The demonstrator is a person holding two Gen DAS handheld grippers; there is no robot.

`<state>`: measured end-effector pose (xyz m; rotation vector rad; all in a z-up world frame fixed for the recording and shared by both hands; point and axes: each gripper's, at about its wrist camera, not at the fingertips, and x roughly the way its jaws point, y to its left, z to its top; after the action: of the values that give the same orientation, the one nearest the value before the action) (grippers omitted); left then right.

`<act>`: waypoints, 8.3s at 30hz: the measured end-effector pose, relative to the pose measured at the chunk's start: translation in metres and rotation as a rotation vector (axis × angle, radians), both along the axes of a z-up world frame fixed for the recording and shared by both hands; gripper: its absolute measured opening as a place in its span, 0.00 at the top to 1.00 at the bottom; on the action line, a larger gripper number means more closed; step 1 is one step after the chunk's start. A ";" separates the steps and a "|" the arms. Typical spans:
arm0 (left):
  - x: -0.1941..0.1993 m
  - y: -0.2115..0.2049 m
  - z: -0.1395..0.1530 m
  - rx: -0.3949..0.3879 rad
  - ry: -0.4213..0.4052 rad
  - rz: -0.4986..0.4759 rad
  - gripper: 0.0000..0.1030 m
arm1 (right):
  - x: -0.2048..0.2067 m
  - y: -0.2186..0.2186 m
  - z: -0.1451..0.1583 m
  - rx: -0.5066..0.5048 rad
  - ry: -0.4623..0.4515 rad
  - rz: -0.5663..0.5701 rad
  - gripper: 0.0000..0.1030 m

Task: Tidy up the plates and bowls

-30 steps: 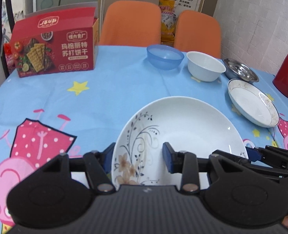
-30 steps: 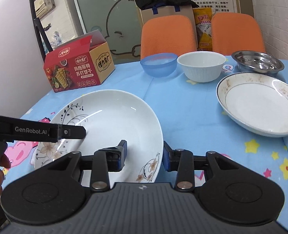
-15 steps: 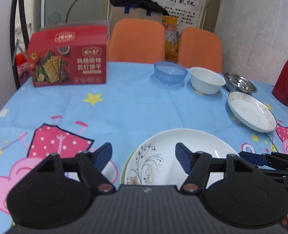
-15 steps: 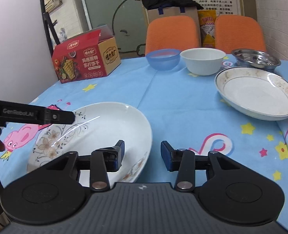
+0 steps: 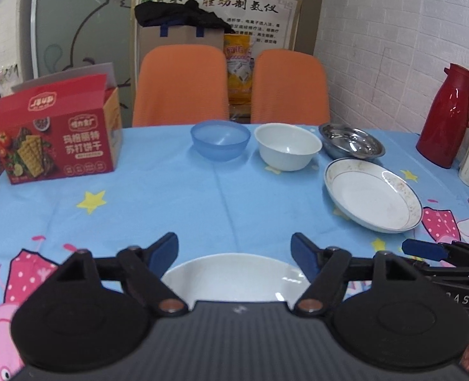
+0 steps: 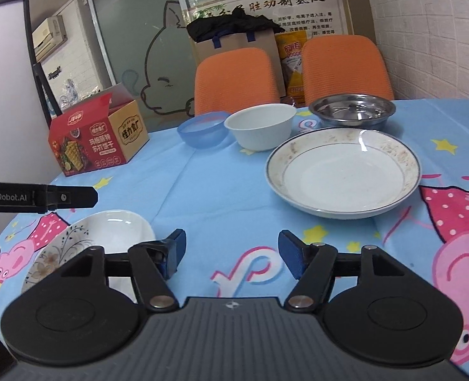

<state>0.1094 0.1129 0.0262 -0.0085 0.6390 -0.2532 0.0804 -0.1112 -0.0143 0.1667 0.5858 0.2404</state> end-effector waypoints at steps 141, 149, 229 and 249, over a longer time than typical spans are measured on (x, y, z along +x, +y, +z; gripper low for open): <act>0.137 -0.163 0.030 0.033 0.037 -0.225 0.29 | 0.059 -0.133 0.033 -0.017 -0.042 -0.235 0.00; 0.236 -0.212 0.022 0.012 0.099 -0.271 0.29 | 0.127 -0.154 0.028 -0.007 0.001 -0.228 0.00; 0.037 -0.170 -0.051 0.073 0.275 -0.346 0.31 | -0.033 -0.072 -0.020 -0.057 0.110 -0.082 0.35; 0.037 -0.115 -0.015 0.080 0.137 -0.277 0.26 | -0.021 -0.109 0.032 -0.077 -0.022 -0.149 0.00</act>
<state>0.1467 -0.0022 0.0113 0.1411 0.7871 -0.4974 0.0589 -0.2204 0.0178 0.1324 0.5572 0.0755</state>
